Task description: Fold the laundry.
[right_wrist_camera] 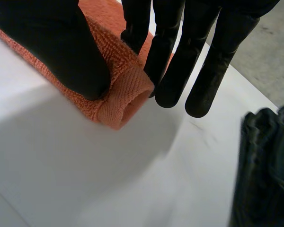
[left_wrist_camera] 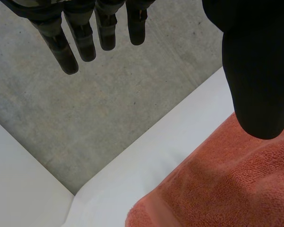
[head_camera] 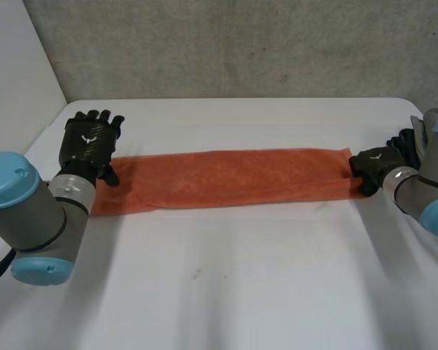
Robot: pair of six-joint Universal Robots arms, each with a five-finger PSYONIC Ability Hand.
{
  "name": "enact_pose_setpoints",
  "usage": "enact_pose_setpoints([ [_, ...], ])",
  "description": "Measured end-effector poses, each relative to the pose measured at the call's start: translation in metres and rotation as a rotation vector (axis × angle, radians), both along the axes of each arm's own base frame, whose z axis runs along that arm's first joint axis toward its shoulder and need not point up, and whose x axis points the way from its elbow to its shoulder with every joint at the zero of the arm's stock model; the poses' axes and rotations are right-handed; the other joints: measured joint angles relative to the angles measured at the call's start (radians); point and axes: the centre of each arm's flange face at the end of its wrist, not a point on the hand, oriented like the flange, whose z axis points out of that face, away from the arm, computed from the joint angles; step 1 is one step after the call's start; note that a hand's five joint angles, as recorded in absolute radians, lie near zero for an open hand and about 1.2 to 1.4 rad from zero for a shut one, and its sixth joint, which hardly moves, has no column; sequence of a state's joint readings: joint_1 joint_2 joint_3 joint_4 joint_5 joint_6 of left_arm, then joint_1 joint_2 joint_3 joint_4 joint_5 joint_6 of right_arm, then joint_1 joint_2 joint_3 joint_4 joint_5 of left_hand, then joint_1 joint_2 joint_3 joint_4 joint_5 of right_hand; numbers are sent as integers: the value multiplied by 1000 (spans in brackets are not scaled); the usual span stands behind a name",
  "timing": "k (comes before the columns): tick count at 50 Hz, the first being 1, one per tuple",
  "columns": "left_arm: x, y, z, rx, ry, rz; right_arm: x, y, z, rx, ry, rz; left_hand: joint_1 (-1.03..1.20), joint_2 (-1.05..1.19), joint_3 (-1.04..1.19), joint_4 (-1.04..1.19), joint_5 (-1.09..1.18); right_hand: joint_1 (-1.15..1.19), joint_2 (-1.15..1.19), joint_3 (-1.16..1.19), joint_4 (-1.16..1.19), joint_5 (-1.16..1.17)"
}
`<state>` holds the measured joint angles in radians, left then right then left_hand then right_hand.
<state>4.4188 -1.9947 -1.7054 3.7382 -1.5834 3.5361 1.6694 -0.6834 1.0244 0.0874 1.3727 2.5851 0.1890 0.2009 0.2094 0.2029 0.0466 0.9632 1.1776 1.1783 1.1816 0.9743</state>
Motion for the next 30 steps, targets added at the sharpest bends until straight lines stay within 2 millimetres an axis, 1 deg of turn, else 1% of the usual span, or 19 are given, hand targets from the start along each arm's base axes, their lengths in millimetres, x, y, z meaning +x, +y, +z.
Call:
enact_pose_setpoints([
  [4, 0, 0, 0, 1, 0, 0, -12, -4, 6, -14, 14, -44, 0, 0, 0, 0, 0, 0, 0, 4, 8, 3],
  [6, 0, 0, 0, 1, 0, 0, -12, -4, 6, -14, 14, -44, 0, 0, 0, 0, 0, 0, 0, 4, 8, 3],
  [7, 0, 1, 0, 4, -1, 0, -25, -7, 18, -46, 35, -83, 0, 0, 0, 0, 0, 0, 0, 4, 8, 3],
  [8, 0, 1, 0, 4, -1, 0, -25, -7, 18, -46, 35, -83, 0, 0, 0, 0, 0, 0, 0, 4, 8, 3],
  [9, 0, 2, 0, 5, -1, 1, -36, -10, 29, -78, 66, -112, 0, 0, 0, 0, 0, 0, 0, 4, 8, 3],
  [11, 1, 3, 0, 5, -1, 1, -46, -12, 37, -105, 100, -133, 0, 0, 0, 0, 0, 0, 0, 4, 8, 3],
  [12, 1, 3, 0, 5, -1, 1, -46, -12, 37, -105, 100, -133, 0, 0, 0, 0, 0, 0, 0, 4, 8, 3],
  [13, 1, 4, 0, 8, -2, 2, -62, -15, 49, -147, 170, -168, 0, 0, 0, 0, 0, 1, 0, 4, 8, 3],
  [15, 2, 5, 1, 11, -2, 2, -72, -17, 59, -184, 225, -191, 0, 0, 0, 0, 0, 5, 0, 4, 8, 4],
  [18, 3, 7, 2, 17, -3, 3, -80, -20, 74, -241, 295, -211, 0, 0, 0, 0, 0, 10, 0, 4, 8, 7],
  [20, 4, 8, 2, 22, -3, 5, -80, -21, 83, -282, 323, -208, 0, 0, 0, 0, 0, 10, 0, 4, 8, 7],
  [21, 4, 8, 2, 22, -3, 5, -80, -21, 83, -282, 323, -208, 0, 0, 0, 0, 0, 10, 0, 4, 8, 7],
  [22, 5, 8, 4, 25, -2, 7, -69, -20, 91, -322, 330, -182, 0, 0, 0, 0, 0, 17, 0, 4, 8, 7],
  [23, 5, 8, 4, 26, -2, 7, -64, -19, 94, -338, 329, -167, 0, 0, 0, 0, 0, 17, 0, 4, 8, 7],
  [24, 6, 8, 5, 26, -1, 9, -54, -18, 98, -362, 324, -141, 0, 0, 0, 0, 0, 17, 0, 4, 8, 7],
  [25, 7, 8, 7, 26, 0, 12, -36, -14, 103, -396, 312, -95, 0, 0, 0, 0, 0, 18, 0, 4, 9, 8],
  [27, 7, 8, 8, 24, 1, 14, -21, -11, 107, -423, 299, -55, 0, 0, 0, 0, 0, 18, 0, 4, 10, 10],
  [29, 10, 7, 12, 16, 6, 23, 33, 7, 118, -515, 248, 97, 0, 0, 0, 0, 0, 18, 0, 4, 11, 12],
  [30, 11, 6, 13, 13, 7, 26, 45, 12, 120, -536, 235, 133, 0, 0, 0, 0, 0, 18, 0, 4, 11, 12],
])
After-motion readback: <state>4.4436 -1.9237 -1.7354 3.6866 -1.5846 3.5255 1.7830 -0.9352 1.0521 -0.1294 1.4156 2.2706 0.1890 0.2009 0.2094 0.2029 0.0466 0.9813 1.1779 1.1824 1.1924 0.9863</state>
